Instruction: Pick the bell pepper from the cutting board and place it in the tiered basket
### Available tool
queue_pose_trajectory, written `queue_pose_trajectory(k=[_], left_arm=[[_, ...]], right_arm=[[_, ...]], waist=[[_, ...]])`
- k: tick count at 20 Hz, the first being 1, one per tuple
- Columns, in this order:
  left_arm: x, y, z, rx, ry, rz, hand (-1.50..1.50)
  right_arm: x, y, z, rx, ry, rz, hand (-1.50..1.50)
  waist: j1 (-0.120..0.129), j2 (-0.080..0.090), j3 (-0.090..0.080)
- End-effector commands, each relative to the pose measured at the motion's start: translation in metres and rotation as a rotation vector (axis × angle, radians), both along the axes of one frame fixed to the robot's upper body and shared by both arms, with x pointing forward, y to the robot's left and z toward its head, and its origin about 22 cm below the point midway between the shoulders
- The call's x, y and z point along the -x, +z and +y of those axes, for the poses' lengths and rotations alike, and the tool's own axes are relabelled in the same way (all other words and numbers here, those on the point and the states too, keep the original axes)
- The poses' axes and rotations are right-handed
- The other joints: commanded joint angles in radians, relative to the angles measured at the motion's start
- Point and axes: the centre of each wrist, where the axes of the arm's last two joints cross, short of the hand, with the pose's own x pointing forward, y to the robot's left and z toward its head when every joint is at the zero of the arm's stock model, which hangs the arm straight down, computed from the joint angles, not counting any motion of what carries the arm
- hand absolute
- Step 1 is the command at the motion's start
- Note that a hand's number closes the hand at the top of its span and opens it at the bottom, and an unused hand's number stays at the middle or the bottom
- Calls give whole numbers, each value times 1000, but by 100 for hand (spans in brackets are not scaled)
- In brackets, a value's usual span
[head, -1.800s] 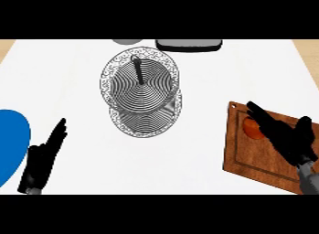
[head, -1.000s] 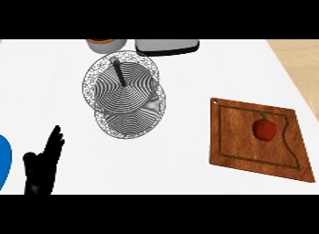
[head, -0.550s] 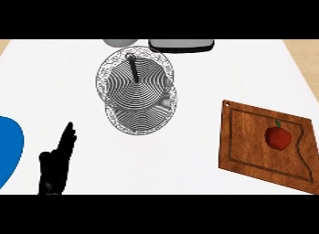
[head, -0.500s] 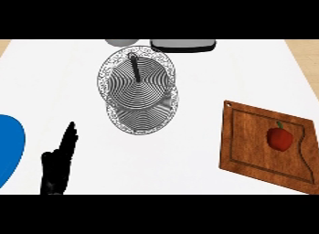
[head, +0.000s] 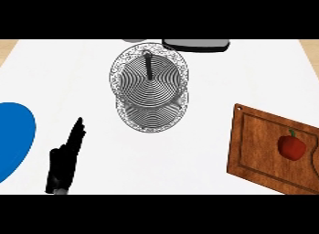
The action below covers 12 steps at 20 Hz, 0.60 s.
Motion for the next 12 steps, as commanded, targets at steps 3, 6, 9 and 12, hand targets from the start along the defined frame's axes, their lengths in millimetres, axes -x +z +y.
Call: queue_pose_trajectory(k=[3,6,9,12], left_arm=[[-11,4,-12,4,-23,-11,0],[-8,3,-8,3,-34,-6,0],[-16,7,-23,-1,-29,-8,0],[-12,5,-23,19,-39,-2,0]], right_arm=[[-21,24,16,-14,-101,107,-150],[-42,40,20,27,-139,163,-150],[-53,42,28,49,-130,277,-150],[-58,27,30,19,-143,395,-150]], waist=[[22,0,3],[25,-5,7],[31,-3,8],[43,-1,8]])
